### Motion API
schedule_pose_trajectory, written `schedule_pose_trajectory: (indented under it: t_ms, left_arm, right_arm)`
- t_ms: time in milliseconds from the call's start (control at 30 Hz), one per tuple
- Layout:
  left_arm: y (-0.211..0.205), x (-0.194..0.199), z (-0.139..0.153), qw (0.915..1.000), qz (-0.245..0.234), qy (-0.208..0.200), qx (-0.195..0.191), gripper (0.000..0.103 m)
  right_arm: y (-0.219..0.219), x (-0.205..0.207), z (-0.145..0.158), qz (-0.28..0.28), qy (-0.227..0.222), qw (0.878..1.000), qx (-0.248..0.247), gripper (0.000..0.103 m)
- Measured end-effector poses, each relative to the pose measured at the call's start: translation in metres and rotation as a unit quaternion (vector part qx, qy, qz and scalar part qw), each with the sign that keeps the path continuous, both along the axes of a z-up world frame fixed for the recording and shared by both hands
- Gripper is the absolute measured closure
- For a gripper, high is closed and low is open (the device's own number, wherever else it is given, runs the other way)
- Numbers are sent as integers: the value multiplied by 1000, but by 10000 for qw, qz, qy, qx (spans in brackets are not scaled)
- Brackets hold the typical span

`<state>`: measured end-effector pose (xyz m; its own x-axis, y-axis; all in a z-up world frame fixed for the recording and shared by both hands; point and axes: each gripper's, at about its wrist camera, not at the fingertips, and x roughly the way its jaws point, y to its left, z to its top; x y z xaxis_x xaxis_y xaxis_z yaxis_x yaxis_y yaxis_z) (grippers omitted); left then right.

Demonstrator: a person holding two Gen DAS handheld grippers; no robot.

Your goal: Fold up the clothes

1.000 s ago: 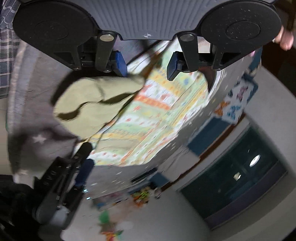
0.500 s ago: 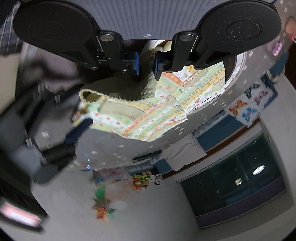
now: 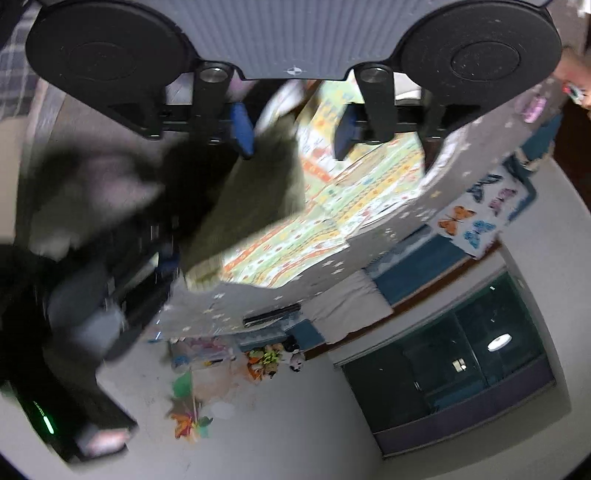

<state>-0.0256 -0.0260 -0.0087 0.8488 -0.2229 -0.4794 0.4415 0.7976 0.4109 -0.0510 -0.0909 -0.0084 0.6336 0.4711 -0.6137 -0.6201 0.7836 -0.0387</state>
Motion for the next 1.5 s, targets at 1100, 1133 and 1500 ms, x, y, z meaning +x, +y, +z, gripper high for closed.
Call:
schedule_pose_trajectory:
  t_ms: [1100, 1133, 1500]
  left_arm:
    - [25, -112, 57, 9997, -160, -180, 55, 95]
    - [26, -112, 59, 9998, -144, -169, 17, 95]
    - [30, -64, 61, 9994, 89, -183, -266, 95]
  right_arm:
    - [-41, -103, 80, 158, -329, 9957, 850, 93]
    - [-42, -107, 82, 210, -329, 9957, 841, 93]
    - [-36, -72, 90, 180, -268, 9958, 856, 94]
